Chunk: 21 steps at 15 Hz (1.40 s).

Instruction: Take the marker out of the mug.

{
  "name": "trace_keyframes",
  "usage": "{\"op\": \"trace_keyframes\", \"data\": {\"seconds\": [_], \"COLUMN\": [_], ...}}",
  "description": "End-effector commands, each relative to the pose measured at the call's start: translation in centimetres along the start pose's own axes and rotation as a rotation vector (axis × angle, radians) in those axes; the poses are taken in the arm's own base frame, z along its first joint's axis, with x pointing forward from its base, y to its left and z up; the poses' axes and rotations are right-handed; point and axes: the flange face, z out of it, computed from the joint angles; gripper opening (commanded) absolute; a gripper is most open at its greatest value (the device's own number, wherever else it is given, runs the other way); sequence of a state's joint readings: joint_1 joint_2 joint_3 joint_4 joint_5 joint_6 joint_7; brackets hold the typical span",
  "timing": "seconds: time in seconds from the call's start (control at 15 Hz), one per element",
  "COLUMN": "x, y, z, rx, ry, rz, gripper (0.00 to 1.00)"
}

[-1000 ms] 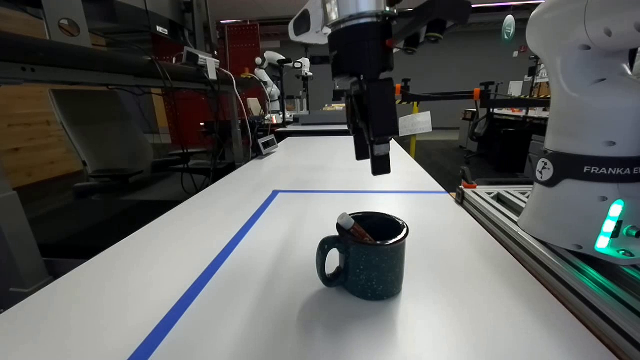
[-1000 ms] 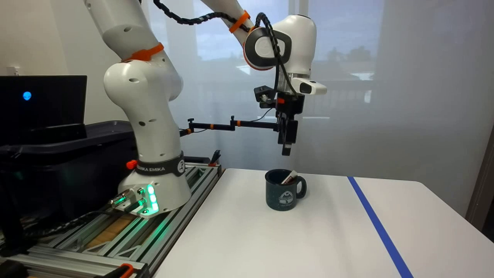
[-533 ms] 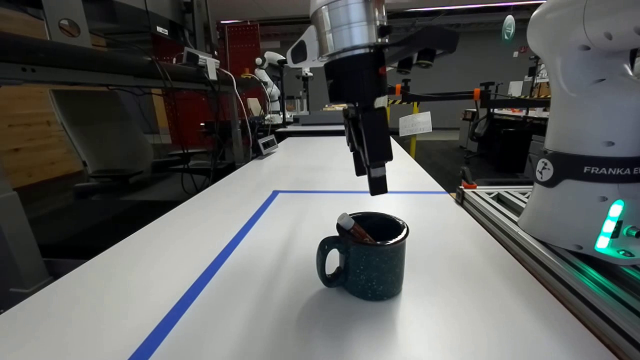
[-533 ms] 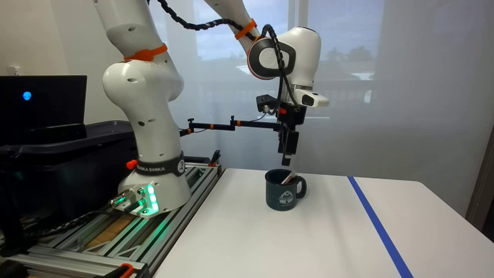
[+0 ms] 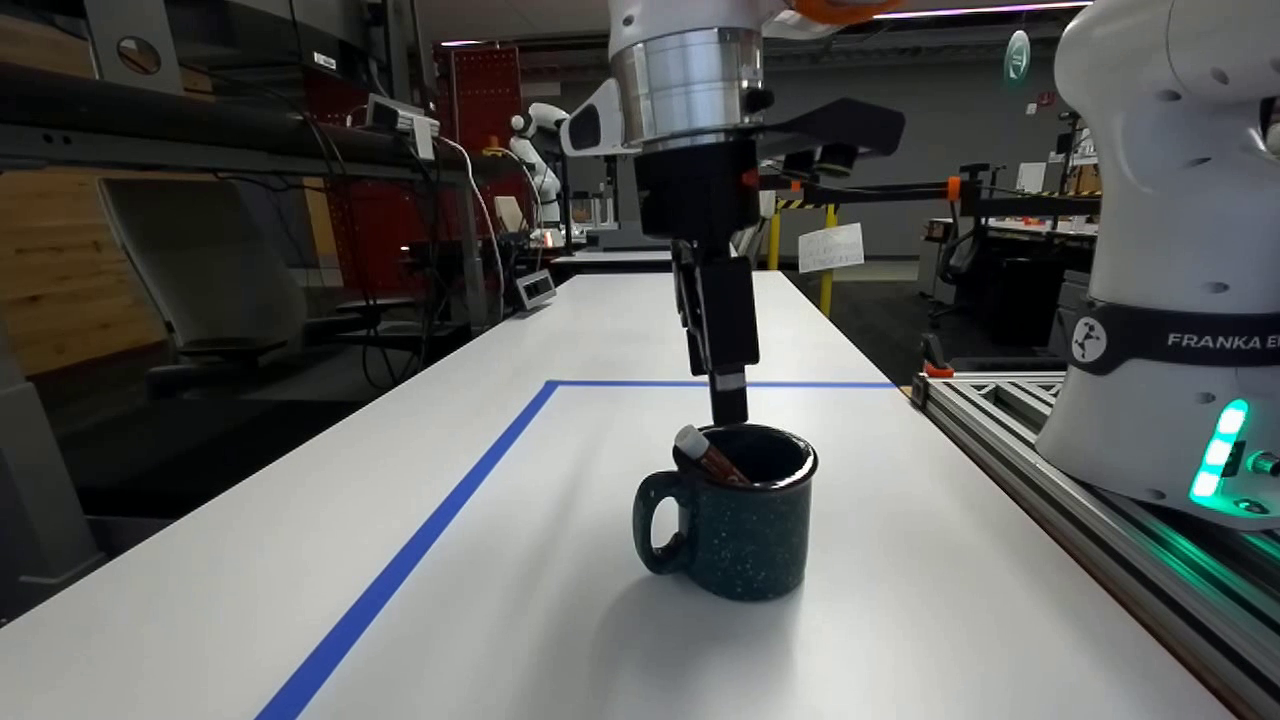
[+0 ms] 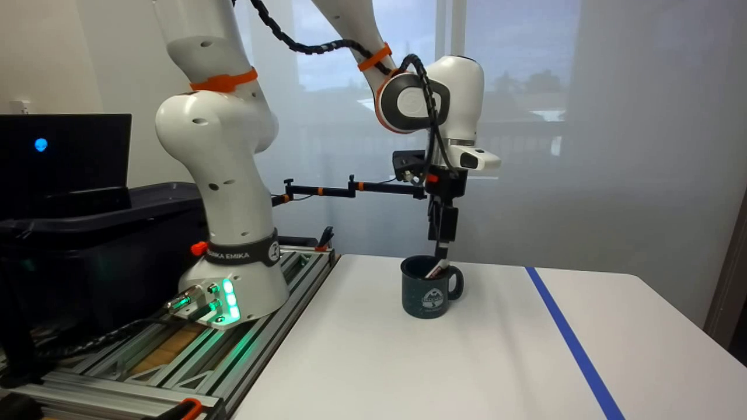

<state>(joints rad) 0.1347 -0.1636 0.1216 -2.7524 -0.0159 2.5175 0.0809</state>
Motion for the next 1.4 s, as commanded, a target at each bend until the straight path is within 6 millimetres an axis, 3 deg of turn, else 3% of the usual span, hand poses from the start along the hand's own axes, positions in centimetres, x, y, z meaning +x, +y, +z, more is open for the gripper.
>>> {"op": "trace_keyframes", "data": {"seconds": [0.0,0.33,0.53,0.67,0.87,1.0,1.07,1.2,1.33], "x": [0.8,1.1,1.2,1.3,1.4,1.4,1.5,1.6,1.7], "y": [0.0,-0.4,-0.4,-0.3,-0.1,-0.2,-0.2,-0.2,-0.3], "z": [0.5,1.1,1.3,1.2,1.2,1.3,1.4,1.5,1.6], "rx": [-0.027,-0.027,-0.029,-0.035,-0.044,-0.047,-0.049,-0.051,-0.052], "ry": [0.028,0.025,0.023,0.027,0.031,0.030,0.028,0.026,0.023], "rz": [0.022,0.016,0.015,0.019,0.019,0.018,0.013,0.009,0.004], "gripper": [0.82,0.44,0.28,0.26,0.37,0.36,0.40,0.40,0.30]}}
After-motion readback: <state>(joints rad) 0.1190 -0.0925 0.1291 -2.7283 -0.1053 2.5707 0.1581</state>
